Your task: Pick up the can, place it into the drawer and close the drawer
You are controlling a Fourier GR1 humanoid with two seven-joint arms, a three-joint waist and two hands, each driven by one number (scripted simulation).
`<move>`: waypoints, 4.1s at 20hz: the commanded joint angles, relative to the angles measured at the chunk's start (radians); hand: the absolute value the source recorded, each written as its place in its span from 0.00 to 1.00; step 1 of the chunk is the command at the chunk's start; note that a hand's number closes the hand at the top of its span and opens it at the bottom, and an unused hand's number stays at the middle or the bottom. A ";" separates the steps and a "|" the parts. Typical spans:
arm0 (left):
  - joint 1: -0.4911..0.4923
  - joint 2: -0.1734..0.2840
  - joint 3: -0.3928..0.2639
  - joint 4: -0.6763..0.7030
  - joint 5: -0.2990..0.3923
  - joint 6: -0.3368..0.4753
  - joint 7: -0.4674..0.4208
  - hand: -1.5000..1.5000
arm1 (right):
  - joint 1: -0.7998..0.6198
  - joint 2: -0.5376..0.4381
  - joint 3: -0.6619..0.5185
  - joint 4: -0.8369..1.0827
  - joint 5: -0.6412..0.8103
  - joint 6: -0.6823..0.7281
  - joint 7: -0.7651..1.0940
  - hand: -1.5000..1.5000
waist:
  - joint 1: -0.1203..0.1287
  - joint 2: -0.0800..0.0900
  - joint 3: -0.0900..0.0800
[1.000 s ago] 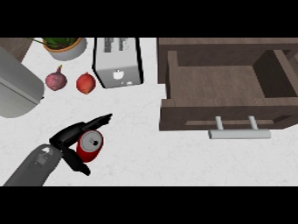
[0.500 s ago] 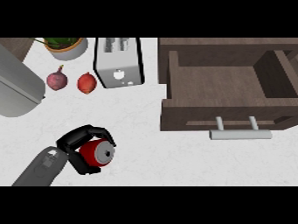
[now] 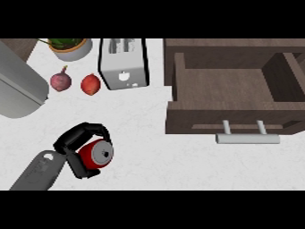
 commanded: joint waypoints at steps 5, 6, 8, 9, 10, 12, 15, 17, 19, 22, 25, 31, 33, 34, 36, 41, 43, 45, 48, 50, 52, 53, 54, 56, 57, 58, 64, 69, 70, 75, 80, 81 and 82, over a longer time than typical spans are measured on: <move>-0.019 -0.090 0.379 0.044 0.258 0.461 0.123 1.00 | 0.018 0.008 -0.014 -0.008 -0.006 -0.006 -0.002 0.00 | 0.019 -0.004 0.002; -0.028 -0.105 0.388 0.004 0.270 0.502 0.154 1.00 | 0.063 0.027 0.006 -0.029 0.006 0.003 -0.011 0.00 | 0.010 -0.008 0.002; -0.018 -0.135 0.370 -0.083 0.259 0.561 0.185 1.00 | 0.027 0.013 0.006 -0.022 0.008 0.006 -0.007 0.00 | 0.007 -0.004 0.001; -0.007 -0.147 0.348 -0.166 0.259 0.590 0.277 1.00 | 0.067 0.032 0.012 -0.043 0.004 0.013 -0.015 0.00 | 0.006 -0.006 0.002; -0.005 -0.176 0.311 -0.243 0.241 0.625 0.340 1.00 | 0.039 0.029 0.008 -0.034 0.023 -0.006 -0.006 0.00 | 0.007 -0.005 0.001; 0.014 -0.168 0.284 -0.355 0.216 0.646 0.375 1.00 | 0.050 0.027 0.021 -0.028 0.026 0.022 -0.017 0.00 | 0.001 -0.002 0.001; 0.032 -0.218 0.217 -0.481 0.150 0.746 0.439 1.00 | 0.052 0.018 -0.015 -0.041 0.007 0.023 -0.027 0.00 | -0.002 -0.002 0.000; -0.056 -0.229 0.198 -0.530 0.138 0.779 0.541 1.00 | 0.056 0.037 0.001 -0.053 0.011 0.018 -0.033 0.00 | -0.006 -0.002 0.001; -0.060 -0.207 0.195 -0.629 0.132 0.798 0.643 1.00 | 0.015 0.037 0.010 -0.078 0.012 -0.007 0.021 0.00 | -0.001 -0.002 0.000; -0.171 -0.262 0.155 -0.613 0.088 0.855 0.733 1.00 | -0.005 0.008 -0.031 -0.007 0.004 0.010 0.000 0.00 | -0.008 0.001 0.000; -0.228 -0.300 0.116 -0.600 0.040 0.887 0.791 1.00 | 0.032 0.040 0.010 -0.043 0.027 0.014 0.004 0.00 | -0.016 0.001 0.000; -0.395 -0.307 0.133 -0.593 0.000 0.914 0.906 1.00 | 0.072 0.047 0.012 -0.104 0.020 0.026 -0.002 0.00 | -0.018 0.002 0.000; -0.476 -0.308 0.067 -0.543 0.011 1.005 0.920 1.00 | 0.024 0.047 0.032 -0.081 0.052 -0.008 0.027 0.00 | -0.021 0.003 0.000; -0.513 -0.308 0.062 -0.587 -0.017 1.006 0.994 1.00 | 0.021 0.026 -0.022 -0.060 0.008 0.014 -0.001 0.00 | -0.019 0.001 0.000; -0.582 -0.308 0.162 -0.493 0.027 0.918 0.961 1.00 | -0.014 0.044 -0.007 0.004 0.044 -0.009 -0.038 0.00 | -0.016 0.004 0.000; -0.744 -0.308 0.086 -0.326 0.079 1.044 0.932 1.00 | -0.007 0.033 0.011 -0.065 0.032 0.000 0.033 0.00 | -0.028 0.006 0.000; -0.789 -0.308 0.084 -0.293 0.093 1.068 0.974 1.00 | 0.014 -0.004 -0.067 0.006 -0.047 0.061 -0.041 0.00 | -0.031 0.005 0.000; -0.840 -0.308 0.096 -0.196 0.095 1.071 0.916 1.00 | 0.009 0.026 -0.006 -0.075 0.018 0.013 0.041 0.00 | -0.031 0.006 0.000; -0.950 -0.308 0.096 -0.122 0.121 1.102 0.959 1.00 | 0.002 0.019 -0.040 -0.001 0.000 0.035 -0.025 0.00 | -0.036 0.007 0.001; -0.963 -0.308 0.054 -0.053 0.174 1.118 0.902 1.00 | -0.052 -0.007 -0.032 -0.055 -0.008 0.006 0.088 0.00 | -0.041 0.009 0.000; -1.005 -0.308 0.053 0.007 0.197 1.118 0.897 1.00 | -0.010 0.037 0.008 -0.080 0.018 0.005 0.064 0.00 | -0.047 0.009 0.000; -1.039 -0.308 0.050 0.030 0.206 1.113 0.905 1.00 | -0.057 0.006 -0.027 -0.007 0.001 0.013 0.047 0.00 | -0.044 0.010 0.001; -1.012 -0.308 0.040 0.061 0.216 1.113 0.834 1.00 | -0.053 -0.004 -0.061 -0.013 -0.036 0.024 0.024 0.00 | -0.050 0.011 0.001; -1.005 -0.308 -0.032 0.070 0.292 1.153 0.826 1.00 | -0.035 0.030 0.007 -0.053 0.019 0.011 0.050 0.00 | -0.058 0.011 0.001; -1.096 -0.308 0.030 0.121 0.269 1.121 0.857 1.00 | -0.061 -0.001 -0.030 -0.035 -0.015 0.014 0.077 0.00 | -0.052 0.012 0.001; -1.074 -0.308 -0.023 0.121 0.291 1.142 0.841 1.00 | -0.029 0.028 -0.010 0.012 0.039 0.021 -0.004 0.00 | -0.056 0.012 0.001; -1.140 -0.308 -0.062 0.242 0.347 1.170 0.791 1.00 | -0.032 0.042 0.018 0.030 0.070 0.026 -0.037 0.00 | -0.075 0.018 0.002; -1.111 -0.308 -0.136 0.260 0.434 1.180 0.760 1.00 | -0.052 0.018 -0.015 0.012 0.019 0.025 0.015 0.00 | -0.084 0.017 0.002; -1.136 -0.308 -0.121 0.292 0.436 1.160 0.762 1.00 | -0.073 0.033 0.015 -0.034 0.044 -0.003 0.051 0.00 | -0.079 0.018 0.001; -1.123 -0.308 -0.194 0.326 0.450 1.218 0.709 1.00 | -0.102 0.017 0.009 -0.019 0.046 -0.008 0.075 0.00 | -0.094 0.021 0.002; -1.130 -0.308 -0.235 0.350 0.489 1.216 0.695 1.00 | -0.151 -0.016 -0.031 0.044 0.021 0.008 0.036 0.00 | -0.109 0.027 0.003; -1.119 -0.308 -0.263 0.358 0.475 1.232 0.675 1.00 | -0.159 0.012 0.014 0.073 0.067 -0.007 0.028 0.00 | -0.102 0.028 0.003; -1.098 -0.308 -0.250 0.379 0.483 1.201 0.644 1.00 | -0.188 0.001 0.001 0.046 0.045 -0.018 0.064 0.00 | -0.101 0.030 0.002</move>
